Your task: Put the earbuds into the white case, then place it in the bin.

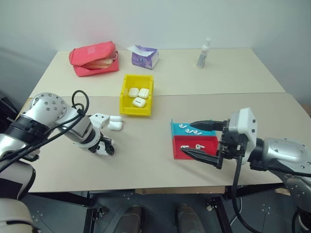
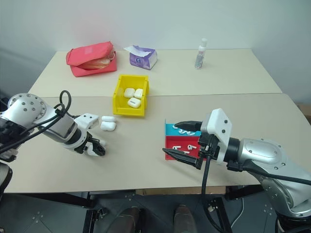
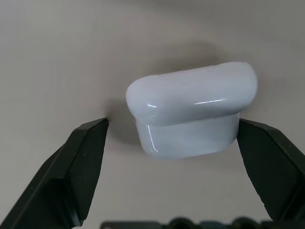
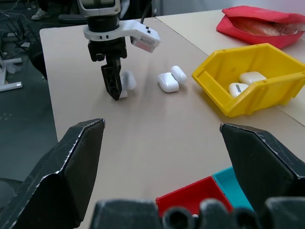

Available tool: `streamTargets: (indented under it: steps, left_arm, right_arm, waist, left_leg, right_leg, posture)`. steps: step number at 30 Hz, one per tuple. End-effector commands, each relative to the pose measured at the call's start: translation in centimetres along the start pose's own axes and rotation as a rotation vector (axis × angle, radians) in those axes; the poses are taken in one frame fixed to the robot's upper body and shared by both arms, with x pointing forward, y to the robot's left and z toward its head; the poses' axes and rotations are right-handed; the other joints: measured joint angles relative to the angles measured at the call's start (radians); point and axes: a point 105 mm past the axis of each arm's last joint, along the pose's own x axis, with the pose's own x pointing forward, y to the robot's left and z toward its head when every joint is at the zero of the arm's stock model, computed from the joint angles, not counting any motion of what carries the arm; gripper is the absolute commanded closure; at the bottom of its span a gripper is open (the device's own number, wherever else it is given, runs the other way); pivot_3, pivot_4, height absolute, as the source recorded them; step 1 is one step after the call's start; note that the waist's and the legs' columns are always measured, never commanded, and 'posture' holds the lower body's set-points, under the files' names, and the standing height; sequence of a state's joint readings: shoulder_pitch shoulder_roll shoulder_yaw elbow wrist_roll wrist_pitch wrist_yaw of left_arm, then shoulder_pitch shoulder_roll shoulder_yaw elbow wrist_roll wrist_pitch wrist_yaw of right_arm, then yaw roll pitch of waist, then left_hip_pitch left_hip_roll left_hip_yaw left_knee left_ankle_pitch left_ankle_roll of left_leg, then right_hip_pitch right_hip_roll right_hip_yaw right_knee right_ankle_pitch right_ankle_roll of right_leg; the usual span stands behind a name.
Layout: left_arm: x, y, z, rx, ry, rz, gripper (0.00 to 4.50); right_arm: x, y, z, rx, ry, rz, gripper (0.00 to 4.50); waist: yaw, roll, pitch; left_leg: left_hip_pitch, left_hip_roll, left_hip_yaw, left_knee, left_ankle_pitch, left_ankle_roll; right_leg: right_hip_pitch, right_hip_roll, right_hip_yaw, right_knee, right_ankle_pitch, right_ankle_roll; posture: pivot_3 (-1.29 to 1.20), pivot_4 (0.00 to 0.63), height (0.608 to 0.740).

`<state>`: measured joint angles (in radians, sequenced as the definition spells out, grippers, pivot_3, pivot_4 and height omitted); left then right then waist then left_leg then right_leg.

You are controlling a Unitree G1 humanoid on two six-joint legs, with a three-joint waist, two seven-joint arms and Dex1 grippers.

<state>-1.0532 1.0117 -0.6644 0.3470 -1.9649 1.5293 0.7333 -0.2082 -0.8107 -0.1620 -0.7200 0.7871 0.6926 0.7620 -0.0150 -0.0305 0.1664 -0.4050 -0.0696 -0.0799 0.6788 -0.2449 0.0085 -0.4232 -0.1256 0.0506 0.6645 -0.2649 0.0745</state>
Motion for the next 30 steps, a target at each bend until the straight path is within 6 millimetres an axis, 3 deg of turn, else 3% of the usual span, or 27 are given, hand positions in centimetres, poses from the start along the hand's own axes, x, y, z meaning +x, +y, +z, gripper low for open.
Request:
streamTargets:
  steps: [1, 10, 17, 21, 26, 30]
  left_arm:
    - [-0.1, -0.1, 0.1, -0.006, -0.021, -0.005, 0.00]
    - [0.2, -0.3, 0.6, -0.040, -0.083, 0.019, 0.00]
    - [0.2, -0.5, 1.1, -0.061, -0.120, 0.025, 1.59]
    - [-0.2, -0.3, 1.1, -0.062, -0.138, 0.034, 1.59]
    - [-2.6, 0.6, 1.1, -0.018, -0.225, 0.079, 1.59]
    - [-6.0, 1.8, 3.3, -0.083, -0.497, 0.153, 1.59]
  right_arm:
    - [0.0, 0.5, 0.6, -0.043, -0.027, 0.013, 0.01]
    - [-0.1, 0.6, 0.4, -0.039, -0.027, 0.011, 0.01]
    - [-0.2, 0.5, 0.3, -0.033, -0.027, 0.008, 0.00]
    - [-0.3, 0.4, 0.3, -0.033, -0.025, 0.005, 0.00]
    - [-0.4, 0.1, 0.2, -0.035, -0.024, 0.003, 0.00]
    - [-0.4, -0.3, 0.1, -0.045, -0.024, 0.002, 0.00]
  waist:
    - [0.000, 0.000, 0.000]
    - [0.003, 0.001, -0.001]
    - [0.006, 0.001, -0.002]
    - [0.005, 0.001, -0.002]
    - [-0.001, 0.001, -0.002]
    - [0.001, 0.001, -0.002]
  left_leg:
    - [0.000, 0.000, 0.000, 0.000, 0.000, 0.000]
    - [0.002, 0.000, 0.000, 0.000, 0.000, 0.000]
    - [0.001, 0.000, 0.000, 0.000, 0.000, 0.000]
    - [0.001, -0.001, 0.000, 0.000, 0.000, 0.000]
    - [0.000, 0.000, 0.000, 0.000, 0.001, -0.001]
    - [-0.001, 0.000, 0.000, -0.001, 0.001, -0.002]
  right_leg:
    - [0.000, 0.000, 0.000, 0.000, 0.000, 0.000]
    - [0.001, 0.000, 0.000, 0.000, 0.000, 0.000]
    - [0.001, -0.001, 0.000, 0.000, 0.000, 0.000]
    - [0.001, -0.001, 0.000, 0.000, 0.000, 0.000]
    - [0.000, -0.001, 0.000, 0.000, 0.000, 0.000]
    - [-0.001, -0.001, 0.001, 0.000, 0.000, 0.000]
  posture:
    - [0.00, 0.150, 0.740]
    - [0.00, 0.150, 0.740]
    - [0.00, 0.150, 0.740]
    - [0.00, 0.150, 0.740]
    - [0.00, 0.150, 0.740]
    - [0.00, 0.150, 0.740]
